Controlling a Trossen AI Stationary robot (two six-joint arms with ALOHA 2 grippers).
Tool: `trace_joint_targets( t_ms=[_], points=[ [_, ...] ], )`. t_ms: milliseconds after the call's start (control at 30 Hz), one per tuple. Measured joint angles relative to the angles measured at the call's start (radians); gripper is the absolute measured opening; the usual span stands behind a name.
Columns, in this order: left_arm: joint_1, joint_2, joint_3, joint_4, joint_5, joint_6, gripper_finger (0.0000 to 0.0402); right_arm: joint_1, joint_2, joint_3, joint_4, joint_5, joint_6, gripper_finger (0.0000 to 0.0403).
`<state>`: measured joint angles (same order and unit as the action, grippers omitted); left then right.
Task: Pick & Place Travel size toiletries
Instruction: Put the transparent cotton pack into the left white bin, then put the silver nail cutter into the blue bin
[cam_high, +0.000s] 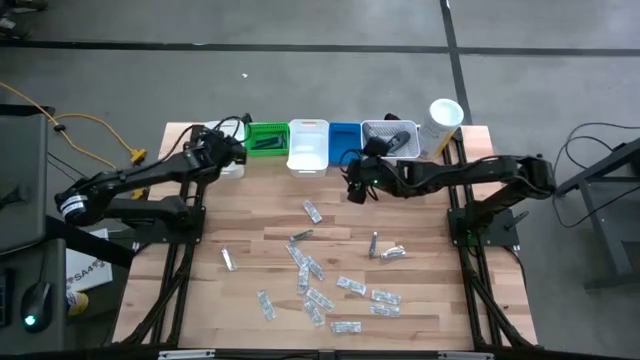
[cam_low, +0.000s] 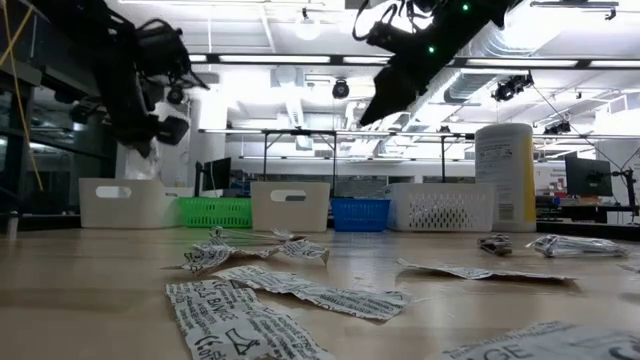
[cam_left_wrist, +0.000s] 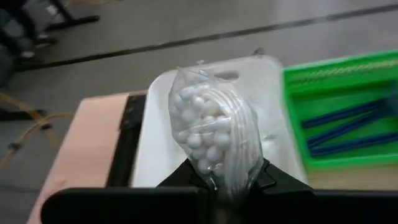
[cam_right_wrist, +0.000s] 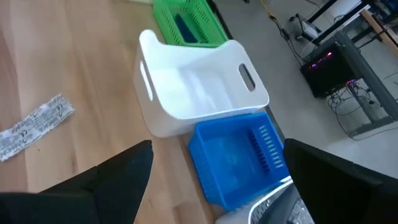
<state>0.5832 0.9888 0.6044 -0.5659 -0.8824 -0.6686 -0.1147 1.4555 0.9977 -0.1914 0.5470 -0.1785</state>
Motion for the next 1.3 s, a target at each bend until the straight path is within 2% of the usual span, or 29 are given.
trace_joint_targets(
  t_ms=[200,367,567,667,800,967,1100,1300],
  points=[
    [0.000,0.109,0.000,-0.019,-0.019,-0.071,0.0026,-0.015,-0.002,0.000,0.003,-0.005,0.003,0.0353],
    [0.017,0.191,0.000,0.087,-0.028,-0.038,0.0026,-0.029,-0.002,0.000,0.003,-0.033,0.021,0.0353],
    [0.120,0.220,0.000,0.214,0.063,0.046,0.0026,-0.032,-0.002,0.000,0.002,-0.052,0.026,0.0353],
    [0.188,0.220,0.000,0.236,0.172,0.066,0.0033,-0.032,-0.002,0.000,-0.006,-0.052,0.035,0.0353],
    [0.271,0.220,0.000,0.243,0.320,0.103,0.0074,-0.032,-0.002,0.000,-0.023,-0.052,0.044,0.0353],
    [0.274,0.220,0.000,0.279,0.353,0.116,0.0155,-0.032,-0.002,0.000,-0.038,-0.052,0.044,0.0353],
    [0.275,0.220,0.045,0.269,0.349,0.134,0.0208,-0.032,-0.002,0.000,-0.085,-0.049,0.048,0.0353],
    [0.274,0.220,0.134,0.221,0.354,0.165,0.0226,-0.072,-0.042,-0.042,-0.110,-0.102,0.084,0.0353]
  ],
)
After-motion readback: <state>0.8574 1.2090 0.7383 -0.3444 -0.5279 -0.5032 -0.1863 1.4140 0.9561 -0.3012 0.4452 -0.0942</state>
